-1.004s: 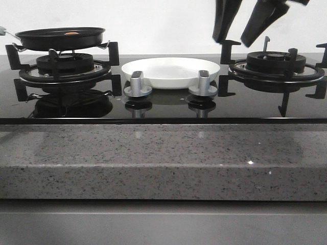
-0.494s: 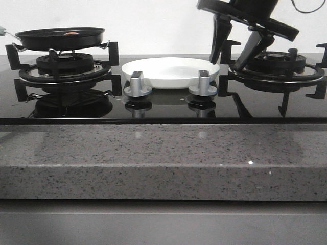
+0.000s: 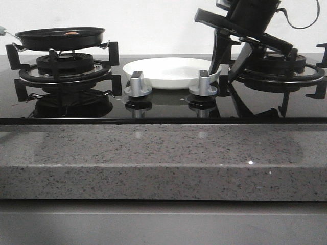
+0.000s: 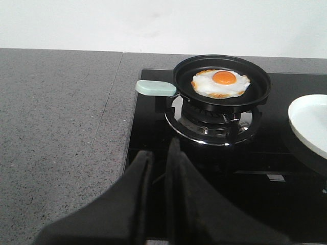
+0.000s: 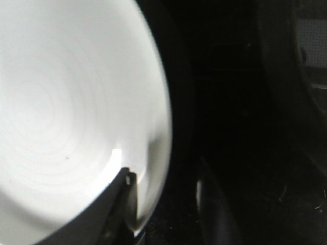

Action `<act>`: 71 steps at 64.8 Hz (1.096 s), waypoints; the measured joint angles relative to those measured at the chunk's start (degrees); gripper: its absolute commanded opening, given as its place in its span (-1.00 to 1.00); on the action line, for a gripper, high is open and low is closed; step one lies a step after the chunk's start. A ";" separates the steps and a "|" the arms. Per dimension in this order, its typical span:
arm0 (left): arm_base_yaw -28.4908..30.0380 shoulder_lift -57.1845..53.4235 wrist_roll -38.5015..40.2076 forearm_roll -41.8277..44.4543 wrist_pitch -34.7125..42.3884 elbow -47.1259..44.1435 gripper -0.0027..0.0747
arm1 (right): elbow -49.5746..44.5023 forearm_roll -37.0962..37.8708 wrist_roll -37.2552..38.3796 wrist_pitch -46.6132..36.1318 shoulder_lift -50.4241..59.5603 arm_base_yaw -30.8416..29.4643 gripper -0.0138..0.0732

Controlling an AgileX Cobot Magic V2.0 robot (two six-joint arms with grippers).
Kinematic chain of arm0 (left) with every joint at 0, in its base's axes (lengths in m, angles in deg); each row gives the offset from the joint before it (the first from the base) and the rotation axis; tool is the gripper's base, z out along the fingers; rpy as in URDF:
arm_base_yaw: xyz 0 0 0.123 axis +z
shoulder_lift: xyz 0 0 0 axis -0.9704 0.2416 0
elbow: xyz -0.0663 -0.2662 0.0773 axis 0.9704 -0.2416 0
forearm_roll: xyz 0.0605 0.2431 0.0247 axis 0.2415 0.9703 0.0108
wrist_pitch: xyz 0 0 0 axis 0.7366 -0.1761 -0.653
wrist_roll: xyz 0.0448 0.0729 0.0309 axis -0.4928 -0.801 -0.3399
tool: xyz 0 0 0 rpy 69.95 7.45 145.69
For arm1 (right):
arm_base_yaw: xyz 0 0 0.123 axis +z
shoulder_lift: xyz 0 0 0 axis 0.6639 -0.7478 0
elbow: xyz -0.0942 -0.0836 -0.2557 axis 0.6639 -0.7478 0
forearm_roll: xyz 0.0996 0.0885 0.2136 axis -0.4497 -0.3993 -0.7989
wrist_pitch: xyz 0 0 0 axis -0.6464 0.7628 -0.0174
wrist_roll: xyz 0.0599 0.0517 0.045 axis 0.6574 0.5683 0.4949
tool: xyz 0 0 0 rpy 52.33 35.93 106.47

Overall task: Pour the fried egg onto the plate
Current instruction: 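Lower the right gripper onto the white plate rim and grasp it, then lift the white plate with the right gripper toward the frying pan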

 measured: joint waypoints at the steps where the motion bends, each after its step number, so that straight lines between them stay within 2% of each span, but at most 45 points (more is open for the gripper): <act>1: 0.00 0.00 0.00 0.00 0.00 0.00 -0.75 | 0.00 -0.13 0.00 0.00 -0.10 0.00 -0.22; 10: 0.00 0.00 0.00 0.00 0.00 0.00 -0.75 | 0.00 -0.47 0.00 -0.36 -0.44 0.00 -0.43; 23: 0.00 0.00 0.00 0.00 0.00 0.00 -0.75 | 0.00 -1.48 0.14 -3.68 -0.79 0.00 -0.85; 41: 0.00 0.00 0.00 0.00 0.00 0.00 -0.75 | 3.25 -3.08 0.14 -4.83 -0.64 0.00 -0.84; 54: 0.00 0.00 0.00 0.00 0.00 0.00 -0.75 | 4.05 -3.11 0.01 -4.31 4.33 0.11 -0.84; 61: 0.00 0.00 0.00 0.00 0.00 0.00 -0.75 | 2.58 0.40 -0.24 -4.08 8.87 1.10 -0.84; 71: 0.00 0.00 0.00 0.00 0.00 0.00 -0.75 | -4.89 6.15 -1.06 -4.49 15.75 4.78 -0.84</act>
